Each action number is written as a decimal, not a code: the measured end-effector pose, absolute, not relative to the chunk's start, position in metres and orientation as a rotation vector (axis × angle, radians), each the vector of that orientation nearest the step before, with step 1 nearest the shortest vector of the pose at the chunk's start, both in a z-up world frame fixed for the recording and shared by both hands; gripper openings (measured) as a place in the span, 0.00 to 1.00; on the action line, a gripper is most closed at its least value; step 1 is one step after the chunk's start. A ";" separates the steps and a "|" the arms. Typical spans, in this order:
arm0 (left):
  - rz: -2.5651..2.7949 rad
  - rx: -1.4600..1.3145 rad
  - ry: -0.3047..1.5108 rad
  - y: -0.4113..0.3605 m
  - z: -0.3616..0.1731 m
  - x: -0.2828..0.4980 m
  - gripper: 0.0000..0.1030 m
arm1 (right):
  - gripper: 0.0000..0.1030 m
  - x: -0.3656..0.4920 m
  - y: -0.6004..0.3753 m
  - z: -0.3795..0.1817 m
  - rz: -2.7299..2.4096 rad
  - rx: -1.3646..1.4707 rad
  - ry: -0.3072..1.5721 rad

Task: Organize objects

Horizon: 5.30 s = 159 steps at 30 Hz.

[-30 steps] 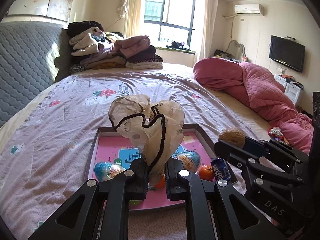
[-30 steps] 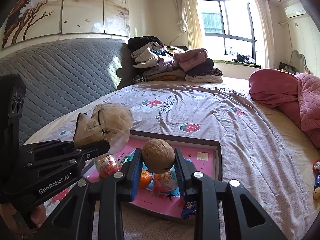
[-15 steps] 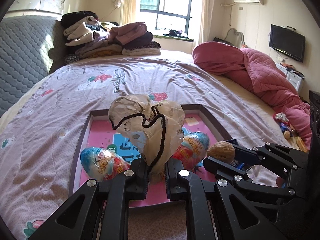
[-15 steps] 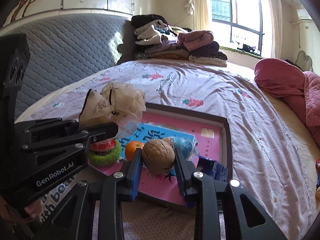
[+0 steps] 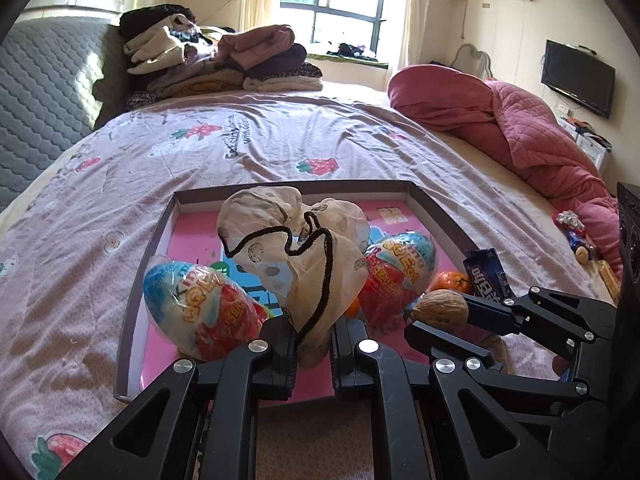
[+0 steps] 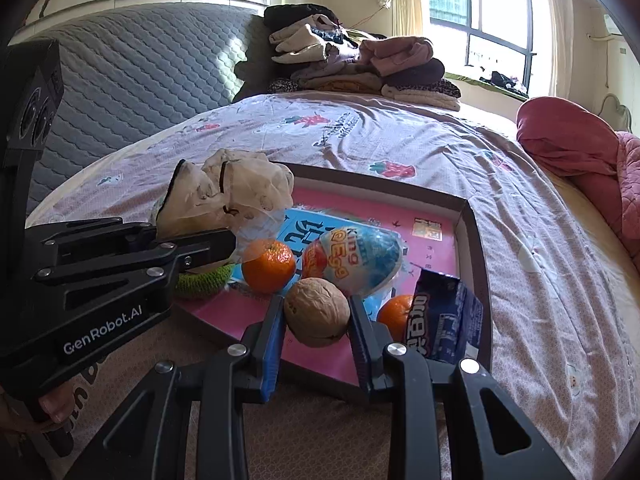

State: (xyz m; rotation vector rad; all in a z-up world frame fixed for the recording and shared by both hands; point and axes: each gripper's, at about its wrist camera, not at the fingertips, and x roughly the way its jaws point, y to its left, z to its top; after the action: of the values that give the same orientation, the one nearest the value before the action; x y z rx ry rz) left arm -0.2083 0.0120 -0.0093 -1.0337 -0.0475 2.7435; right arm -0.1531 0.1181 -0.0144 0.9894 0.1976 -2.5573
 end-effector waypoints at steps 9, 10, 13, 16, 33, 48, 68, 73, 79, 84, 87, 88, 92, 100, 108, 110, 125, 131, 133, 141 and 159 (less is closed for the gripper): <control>2.723 -1.069 -0.050 0.012 -0.020 -0.206 0.12 | 0.30 -0.155 0.116 -0.021 -2.545 1.013 0.193; 2.720 -1.074 -0.056 0.012 -0.021 -0.206 0.12 | 0.30 -0.155 0.116 -0.021 -2.545 1.012 0.190; 2.722 -1.084 -0.060 0.011 -0.023 -0.206 0.12 | 0.30 -0.156 0.117 -0.021 -2.543 1.015 0.181; 2.710 -1.105 -0.076 0.009 -0.026 -0.207 0.14 | 0.30 -0.158 0.118 -0.022 -2.542 1.015 0.166; 2.695 -1.142 -0.077 0.012 -0.032 -0.204 0.22 | 0.30 -0.163 0.115 -0.024 -2.536 1.020 0.174; 2.691 -1.168 -0.097 0.003 -0.028 -0.196 0.41 | 0.31 -0.164 0.114 -0.023 -2.543 1.044 0.208; 2.737 -1.138 -0.108 -0.009 -0.009 -0.173 0.59 | 0.40 -0.156 0.121 -0.001 -2.579 1.013 0.189; 2.785 -1.099 -0.129 -0.013 0.008 -0.164 0.68 | 0.47 -0.149 0.126 0.015 -2.591 0.980 0.130; 2.826 -1.080 -0.138 -0.020 0.027 -0.153 0.69 | 0.52 -0.137 0.132 0.034 -2.624 0.926 0.078; 2.856 -1.066 -0.120 -0.020 0.037 -0.143 0.69 | 0.54 -0.124 0.140 0.049 -2.652 0.890 0.017; 2.873 -1.059 -0.114 -0.019 0.043 -0.134 0.69 | 0.57 -0.114 0.142 0.055 -2.671 0.872 0.019; 2.880 -1.054 -0.109 -0.018 0.045 -0.132 0.70 | 0.57 -0.110 0.142 0.058 -2.684 0.860 0.032; 2.899 -1.041 -0.102 -0.019 0.053 -0.120 0.70 | 0.58 -0.093 0.142 0.071 -2.714 0.804 0.040; 2.956 -0.980 -0.071 -0.020 0.071 -0.096 0.70 | 0.62 -0.063 0.136 0.084 -2.758 0.733 0.041; 2.976 -0.997 -0.084 -0.026 0.066 -0.084 0.70 | 0.62 -0.055 0.129 0.075 -2.766 0.762 0.026; 2.977 -1.010 -0.092 -0.029 0.062 -0.083 0.70 | 0.63 -0.054 0.128 0.072 -2.776 0.768 0.028; 2.977 -1.050 -0.058 -0.025 0.042 -0.078 0.70 | 0.63 -0.046 0.126 0.053 -2.786 0.804 0.034; 2.972 -1.071 -0.062 -0.024 0.036 -0.077 0.70 | 0.63 -0.048 0.132 0.047 -2.804 0.822 0.014; 2.976 -1.075 -0.066 -0.025 0.034 -0.077 0.70 | 0.63 -0.049 0.133 0.045 -2.811 0.827 0.014; 2.988 -1.066 -0.086 -0.027 0.024 -0.077 0.70 | 0.63 -0.049 0.138 0.032 -2.829 0.831 0.002; 2.971 -1.095 -0.086 -0.030 -0.005 -0.081 0.70 | 0.63 -0.048 0.139 -0.003 -2.860 0.907 0.002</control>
State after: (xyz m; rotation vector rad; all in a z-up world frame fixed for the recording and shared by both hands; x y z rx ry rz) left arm -0.0808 -0.0298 -0.0051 -1.0949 -0.0859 2.9706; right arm -0.0483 0.1388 -0.0033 0.9067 0.0021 -2.8602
